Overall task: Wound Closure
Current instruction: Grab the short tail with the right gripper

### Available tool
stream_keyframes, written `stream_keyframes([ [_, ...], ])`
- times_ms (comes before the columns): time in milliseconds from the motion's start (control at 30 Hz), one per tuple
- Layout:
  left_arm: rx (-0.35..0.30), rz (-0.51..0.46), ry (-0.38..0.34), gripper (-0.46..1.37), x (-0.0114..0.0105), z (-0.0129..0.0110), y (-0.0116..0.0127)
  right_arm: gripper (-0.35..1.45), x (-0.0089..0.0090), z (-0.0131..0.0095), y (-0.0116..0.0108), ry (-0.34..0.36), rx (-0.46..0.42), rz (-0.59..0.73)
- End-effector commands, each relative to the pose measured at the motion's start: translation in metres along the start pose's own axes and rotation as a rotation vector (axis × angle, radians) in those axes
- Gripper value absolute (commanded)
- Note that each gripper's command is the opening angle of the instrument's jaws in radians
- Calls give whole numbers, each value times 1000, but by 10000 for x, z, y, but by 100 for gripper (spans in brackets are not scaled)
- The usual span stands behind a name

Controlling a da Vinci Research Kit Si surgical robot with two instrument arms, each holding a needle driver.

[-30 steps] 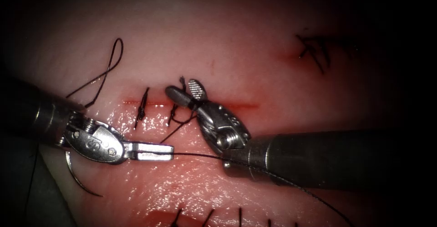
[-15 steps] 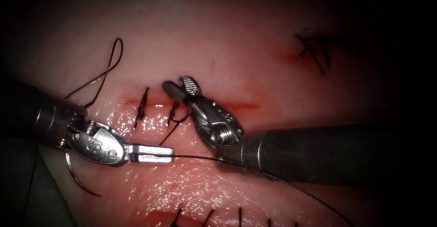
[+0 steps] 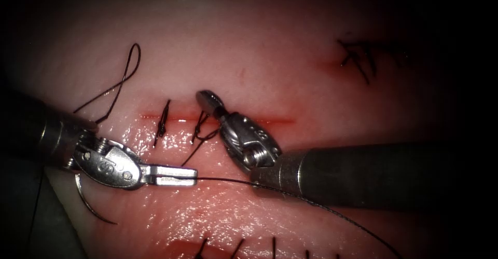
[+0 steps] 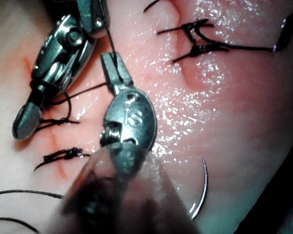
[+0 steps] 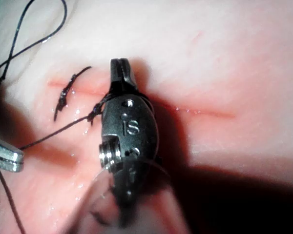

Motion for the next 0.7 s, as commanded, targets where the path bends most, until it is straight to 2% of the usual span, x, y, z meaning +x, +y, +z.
stream_keyframes([
  [33,-3,-1,-5,-35,-2,0,-2,-35,0,-1,-1,4,-3,1],
  [700,46,-9,-51,-35,2,-16,-69,-35,0,-28,-15,12,123,-34],
])
